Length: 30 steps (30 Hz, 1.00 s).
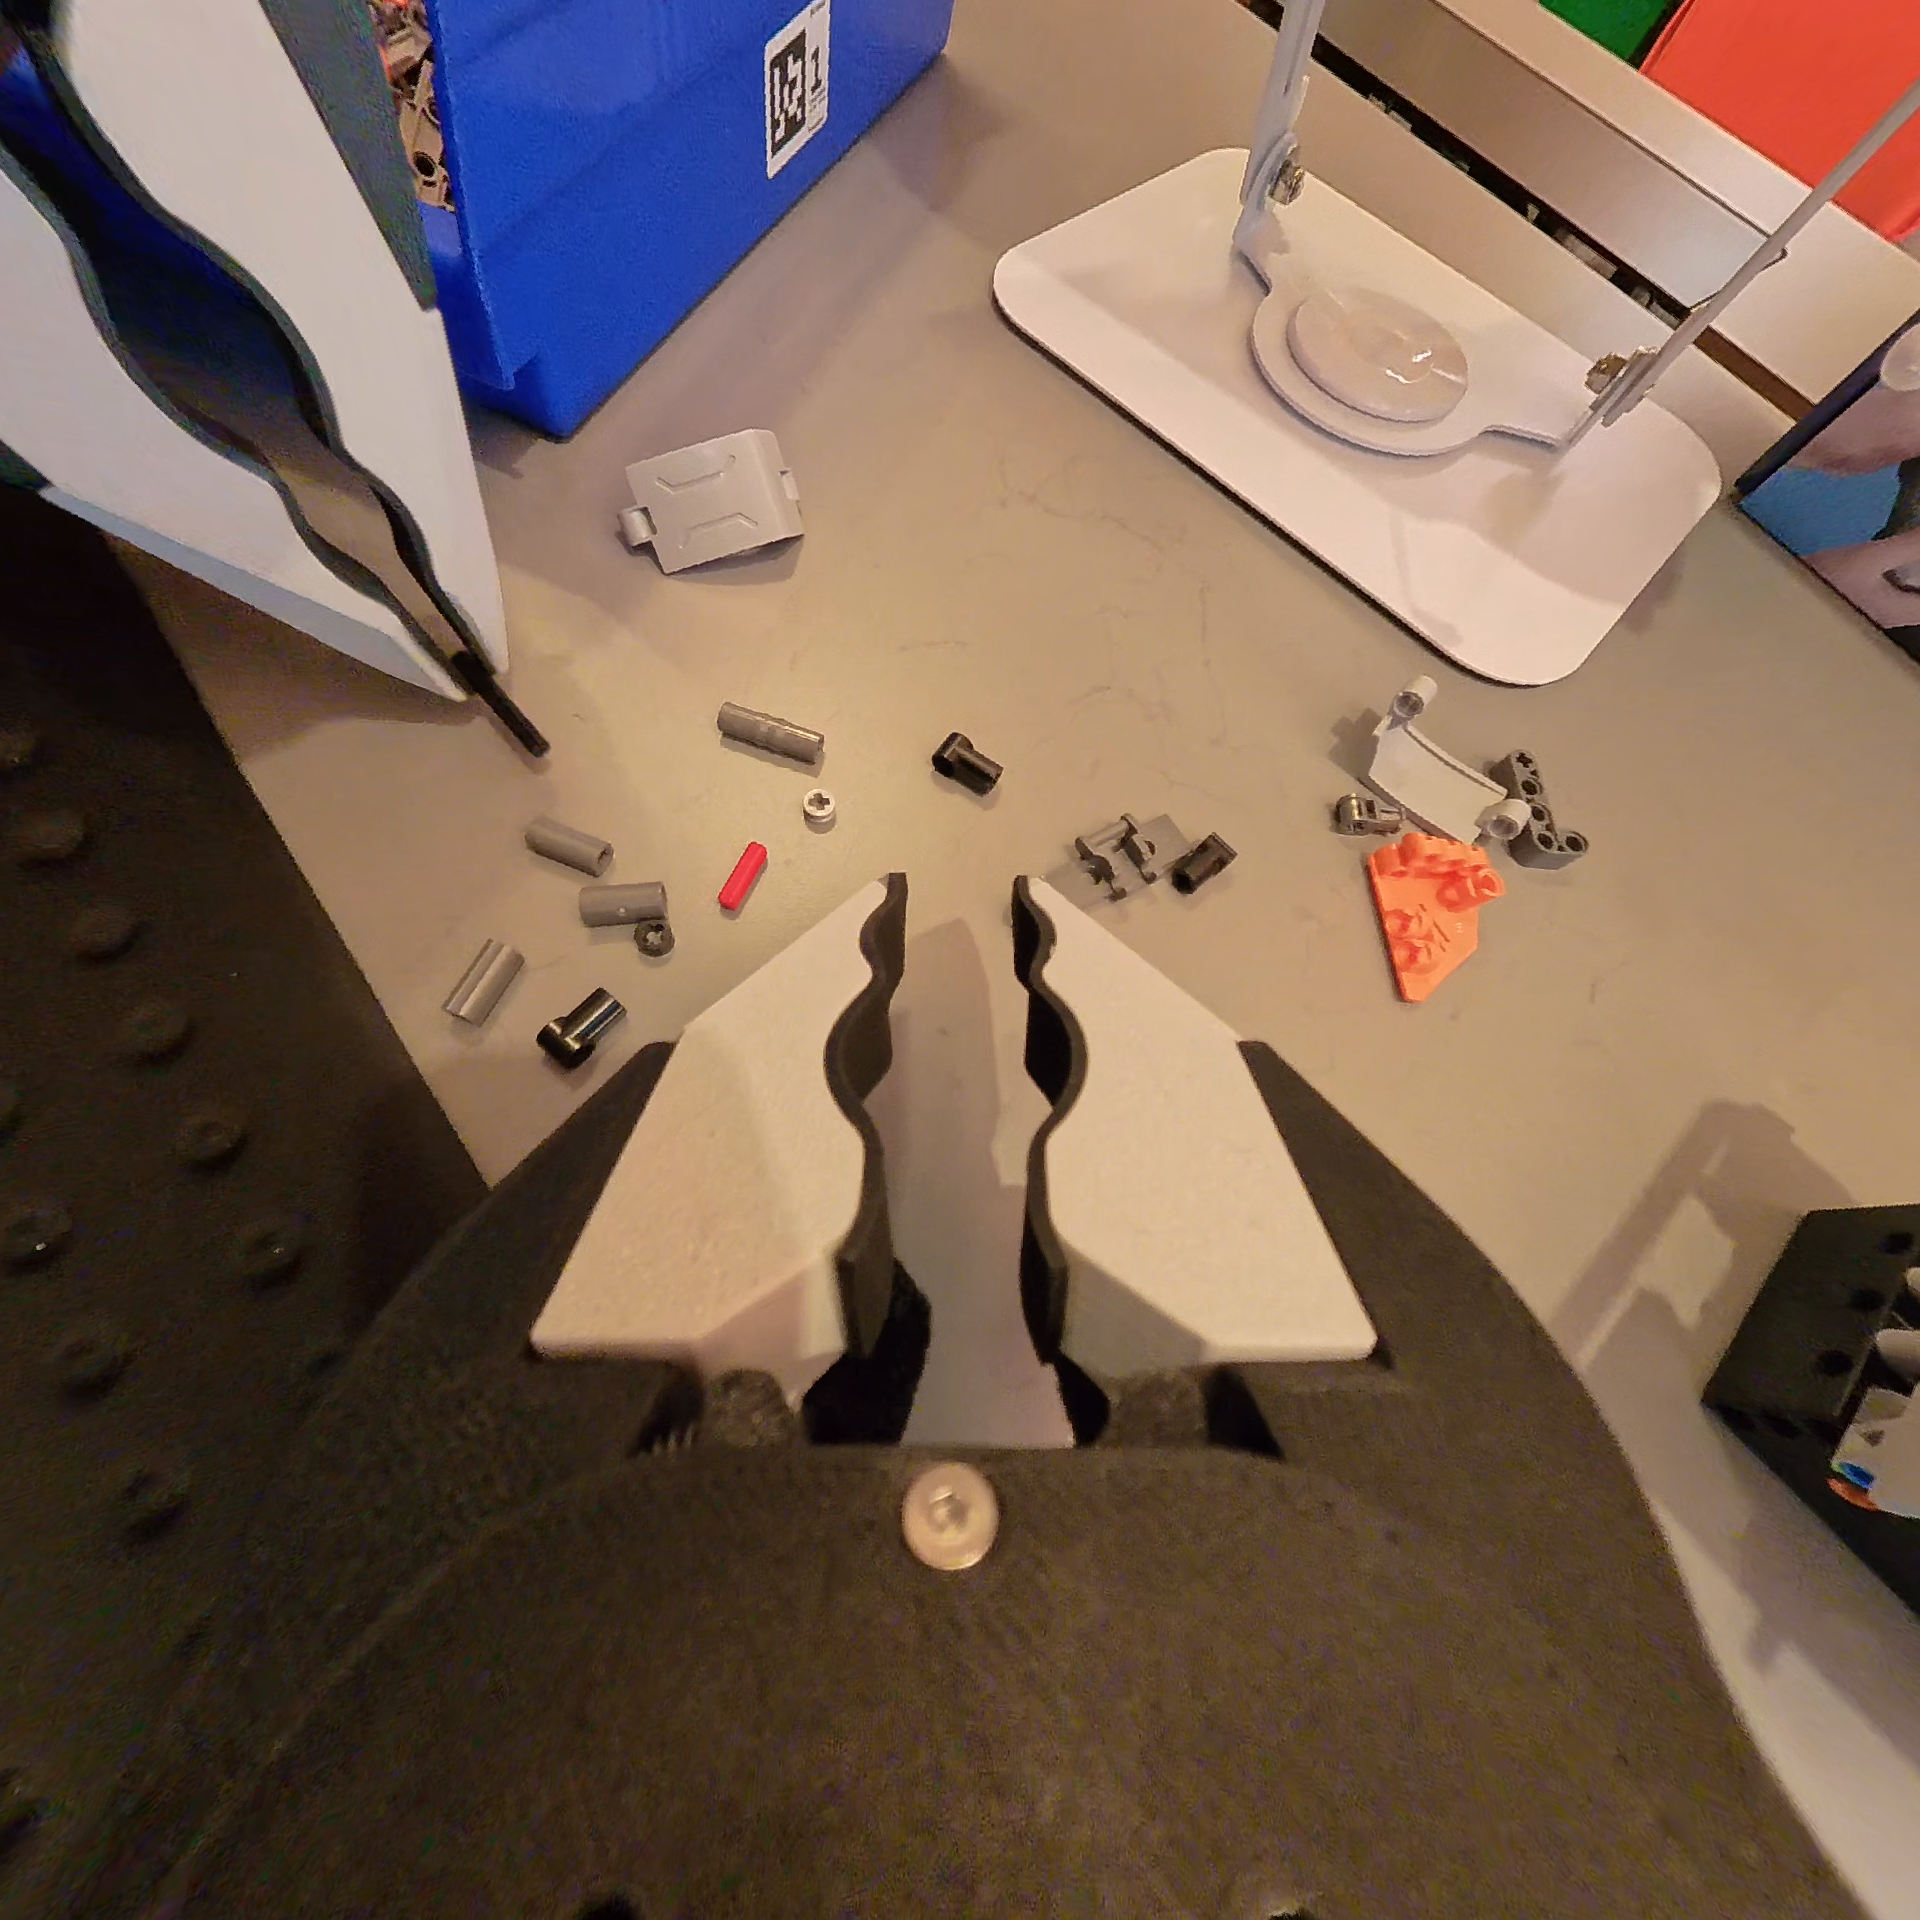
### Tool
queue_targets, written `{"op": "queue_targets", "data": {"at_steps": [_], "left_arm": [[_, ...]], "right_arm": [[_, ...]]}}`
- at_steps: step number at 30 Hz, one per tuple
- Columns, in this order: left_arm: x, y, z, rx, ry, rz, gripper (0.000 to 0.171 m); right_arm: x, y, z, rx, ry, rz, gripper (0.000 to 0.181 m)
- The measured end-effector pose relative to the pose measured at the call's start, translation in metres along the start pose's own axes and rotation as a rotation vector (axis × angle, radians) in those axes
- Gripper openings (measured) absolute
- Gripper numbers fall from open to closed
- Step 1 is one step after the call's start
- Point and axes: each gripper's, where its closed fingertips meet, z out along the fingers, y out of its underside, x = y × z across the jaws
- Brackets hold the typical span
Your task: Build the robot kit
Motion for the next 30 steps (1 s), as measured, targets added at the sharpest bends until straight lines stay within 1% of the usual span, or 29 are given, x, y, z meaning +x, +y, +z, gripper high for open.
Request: {"op": "queue_targets", "data": {"at_steps": [2,3,6,8,10,12,14,17,18,19,21,22,23,26,28,30], "left_arm": [[-0.002,0.003,0.003,-0.011,0.007,-0.001,0.005],[-0.003,0.002,0.002,0.005,0.013,-0.022,0.011],[-0.007,0.000,-0.005,0.035,0.030,-0.054,0.019],[-0.006,-0.003,-0.013,0.054,0.071,-0.061,0.018],[-0.011,-0.010,-0.031,0.118,0.099,-0.059,0.012],[-0.017,-0.014,-0.058,0.181,0.175,-0.080,0.008],[-0.031,-0.005,-0.087,0.212,0.217,-0.052,0.005],[-0.086,0.042,-0.120,0.126,0.115,-0.048,0.007],[-0.111,0.061,-0.132,0.099,0.044,-0.060,0.016],[-0.132,0.078,-0.144,0.082,-0.008,-0.071,0.021],[-0.156,0.107,-0.164,0.077,-0.013,-0.127,0.021],[-0.165,0.126,-0.168,0.038,-0.004,-0.163,0.025],[-0.163,0.145,-0.169,-0.018,0.037,-0.174,0.029],[-0.146,0.190,-0.157,-0.195,0.154,-0.176,0.027],[-0.128,0.208,-0.141,-0.294,0.238,-0.178,0.026],[-0.115,0.229,-0.128,-0.432,0.274,-0.144,0.026]], "right_arm": [[-0.001,0.000,0.000,-0.002,-0.005,-0.001,0.018],[-0.001,0.000,0.001,-0.003,-0.006,-0.003,0.018],[-0.001,0.001,0.001,-0.005,-0.004,-0.002,0.018],[0.000,0.001,0.001,-0.006,-0.003,-0.001,0.017],[0.000,0.001,0.001,-0.005,-0.002,0.001,0.017],[0.000,0.001,0.001,-0.006,-0.001,0.003,0.018],[0.000,0.001,0.001,-0.008,-0.001,0.002,0.018],[0.000,0.001,0.001,-0.009,-0.001,0.003,0.018],[0.000,0.001,0.001,-0.009,0.000,0.002,0.017],[0.000,0.001,0.001,-0.010,0.001,0.000,0.017],[0.000,0.002,0.001,-0.011,0.003,-0.002,0.018],[0.000,0.001,0.001,-0.011,0.003,-0.002,0.017],[0.000,0.002,0.001,-0.011,0.004,-0.002,0.018],[0.001,0.002,0.002,-0.015,0.007,-0.004,0.018],[0.001,0.002,0.002,-0.018,0.008,-0.004,0.018],[0.001,0.003,0.002,-0.020,0.010,-0.005,0.018]]}}
